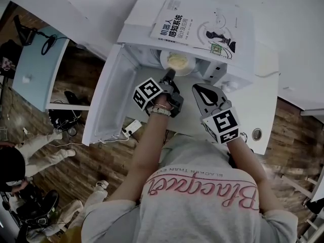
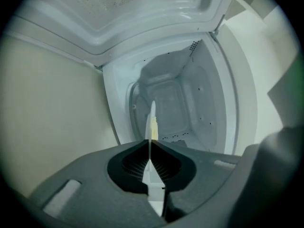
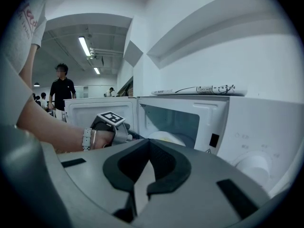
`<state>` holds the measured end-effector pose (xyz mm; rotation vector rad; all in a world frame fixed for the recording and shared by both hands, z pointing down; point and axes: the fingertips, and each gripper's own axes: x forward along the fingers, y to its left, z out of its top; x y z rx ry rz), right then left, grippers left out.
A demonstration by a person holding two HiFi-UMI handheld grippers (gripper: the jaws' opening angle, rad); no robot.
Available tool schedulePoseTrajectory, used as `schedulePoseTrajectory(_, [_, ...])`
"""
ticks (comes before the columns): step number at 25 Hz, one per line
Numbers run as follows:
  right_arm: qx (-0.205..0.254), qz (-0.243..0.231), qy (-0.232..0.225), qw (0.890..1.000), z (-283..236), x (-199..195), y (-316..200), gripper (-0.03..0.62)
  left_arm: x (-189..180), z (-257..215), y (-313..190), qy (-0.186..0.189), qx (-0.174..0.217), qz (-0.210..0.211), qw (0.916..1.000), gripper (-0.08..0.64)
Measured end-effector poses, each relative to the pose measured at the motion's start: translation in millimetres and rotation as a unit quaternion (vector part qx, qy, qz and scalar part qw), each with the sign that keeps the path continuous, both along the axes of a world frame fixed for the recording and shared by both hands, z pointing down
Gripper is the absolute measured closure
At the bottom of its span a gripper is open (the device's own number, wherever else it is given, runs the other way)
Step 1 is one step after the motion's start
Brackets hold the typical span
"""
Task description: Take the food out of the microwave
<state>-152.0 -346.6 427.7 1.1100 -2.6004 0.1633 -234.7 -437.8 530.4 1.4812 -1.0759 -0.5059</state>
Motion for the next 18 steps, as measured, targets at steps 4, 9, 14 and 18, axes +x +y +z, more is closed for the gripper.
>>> schedulePoseTrajectory(4, [0.007,0.0,-0.003,1.0,-4,-1,5,0.583,0,-10,10,0.014,0.03,-0.011,0.9994,0.541])
schedulePoseTrajectory(9, [0.008,0.008,-0.016,1.0,-9,1,10,0.583,4,-24,27,0.026,0.044,-0.021,0.9985,0.541])
schedulePoseTrajectory(14, [0.014,0.028,-0.033,0.999,-15,3,11,0.584,6,-36,46,0.039,0.046,-0.023,0.9979,0.541])
schedulePoseTrajectory(18, [0.02,0.04,-0.038,0.998,-18,5,12,0.584,4,-46,58,0.049,0.047,-0.034,0.9971,0.541])
